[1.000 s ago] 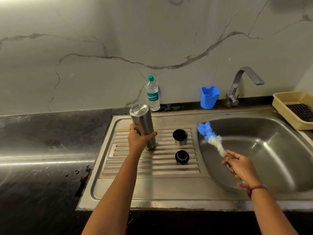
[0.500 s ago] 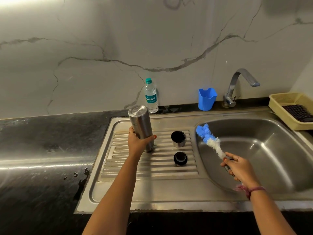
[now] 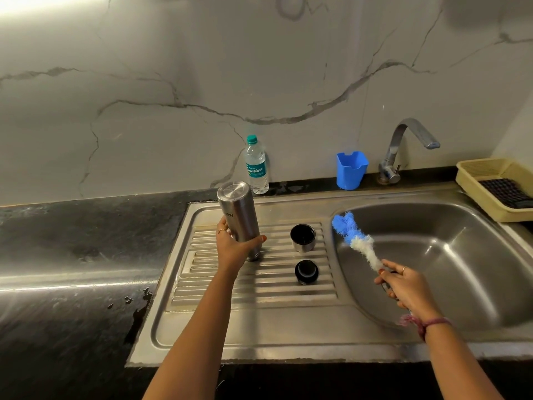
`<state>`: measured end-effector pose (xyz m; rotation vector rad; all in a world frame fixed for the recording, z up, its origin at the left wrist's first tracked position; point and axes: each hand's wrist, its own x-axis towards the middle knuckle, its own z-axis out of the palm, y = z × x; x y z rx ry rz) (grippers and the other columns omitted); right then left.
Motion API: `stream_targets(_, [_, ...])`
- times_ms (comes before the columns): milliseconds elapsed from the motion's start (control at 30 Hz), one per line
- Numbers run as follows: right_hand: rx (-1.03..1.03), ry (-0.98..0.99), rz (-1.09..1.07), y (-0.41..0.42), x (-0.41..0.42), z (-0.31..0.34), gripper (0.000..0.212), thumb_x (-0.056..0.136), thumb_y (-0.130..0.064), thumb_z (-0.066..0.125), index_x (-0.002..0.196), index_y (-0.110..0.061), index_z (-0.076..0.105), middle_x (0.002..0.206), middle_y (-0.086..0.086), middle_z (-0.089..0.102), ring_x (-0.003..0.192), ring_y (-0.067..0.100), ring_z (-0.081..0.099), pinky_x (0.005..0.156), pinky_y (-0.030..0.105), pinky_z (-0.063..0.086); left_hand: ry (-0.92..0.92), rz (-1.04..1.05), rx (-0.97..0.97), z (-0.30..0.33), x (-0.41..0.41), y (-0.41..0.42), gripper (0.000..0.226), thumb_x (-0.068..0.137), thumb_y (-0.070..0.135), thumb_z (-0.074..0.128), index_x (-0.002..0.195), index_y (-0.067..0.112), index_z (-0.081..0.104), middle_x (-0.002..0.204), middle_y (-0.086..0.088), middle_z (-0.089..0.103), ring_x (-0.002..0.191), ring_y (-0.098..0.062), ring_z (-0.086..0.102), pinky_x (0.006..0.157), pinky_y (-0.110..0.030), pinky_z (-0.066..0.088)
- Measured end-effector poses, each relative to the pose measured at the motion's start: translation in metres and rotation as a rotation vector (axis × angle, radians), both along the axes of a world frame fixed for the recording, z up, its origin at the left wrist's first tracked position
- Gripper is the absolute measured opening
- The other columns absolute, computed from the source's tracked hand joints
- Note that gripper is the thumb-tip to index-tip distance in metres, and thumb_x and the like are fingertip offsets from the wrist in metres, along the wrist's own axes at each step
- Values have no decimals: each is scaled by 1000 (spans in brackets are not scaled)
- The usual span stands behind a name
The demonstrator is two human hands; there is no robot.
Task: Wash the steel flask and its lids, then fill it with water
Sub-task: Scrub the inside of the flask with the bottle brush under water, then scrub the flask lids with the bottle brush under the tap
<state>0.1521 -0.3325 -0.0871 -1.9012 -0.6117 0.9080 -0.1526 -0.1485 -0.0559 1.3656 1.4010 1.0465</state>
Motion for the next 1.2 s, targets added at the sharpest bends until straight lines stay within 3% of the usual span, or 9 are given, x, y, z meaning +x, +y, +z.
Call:
stream_targets(167, [-6,-5,5,-2,-1,0,41,94,-15,59,134,-14,53,84,9,72,47,12,40,33,17,27,71,78,-11,-16,-10,-13,118,56,29,96,151,21,26,151,-6,37,137,-24,40,114,-47,37])
stream_targets(400, [-9,-13,5,-3,-2,1,40,94,-16,59,133,-14,54,84,7,72,48,12,41,33,18,27,151,232,-18,-42,1,-66,114,52,36,96,142,9,30,127,-7,36,121,-28,41,110,-47,37])
stream_targets(567, [-8,-25,-7,-7,-4,3,39,94,-16,59,133,-15,55,83,7,72,48,12,41,33,17,28,199,93,-18,-52,24,-92,106,58,41,93,139,9,33,129,-6,35,125,-26,38,111,-44,36])
stream_targets(767, [-6,-68,-17,-15,0,12,39,94,-16,58,133,-16,56,81,4,73,47,10,42,32,16,28,186,-113,-65,-50,55,-103,70,70,27,89,122,24,43,121,1,45,120,-21,46,105,-36,42])
stream_targets(900, [37,-110,0,-25,5,26,44,95,-15,58,138,-14,49,84,8,73,49,9,45,31,12,30,242,-179,-61,-51,70,-105,85,68,29,90,139,14,45,128,0,53,124,-21,48,108,-38,41])
stream_targets(1067, [43,-111,-60,-30,21,28,53,95,-20,58,144,-13,39,87,11,73,50,9,46,31,13,30,291,-184,-57,-54,82,-106,88,68,30,88,142,12,46,134,-6,56,129,-25,47,110,-43,40])
stream_targets(1133, [70,25,-80,-33,28,31,33,95,-18,56,128,-12,55,85,10,71,43,6,40,29,16,25,320,-172,-38,-56,85,-107,83,69,30,87,141,14,48,134,-5,57,128,-25,47,110,-43,40])
stream_targets(1200, [129,194,-95,-36,34,38,12,96,-13,52,96,-6,63,71,8,65,34,4,32,29,14,19,346,-156,-15,-55,89,-107,76,72,27,86,139,15,51,133,-5,57,127,-26,47,109,-40,39])
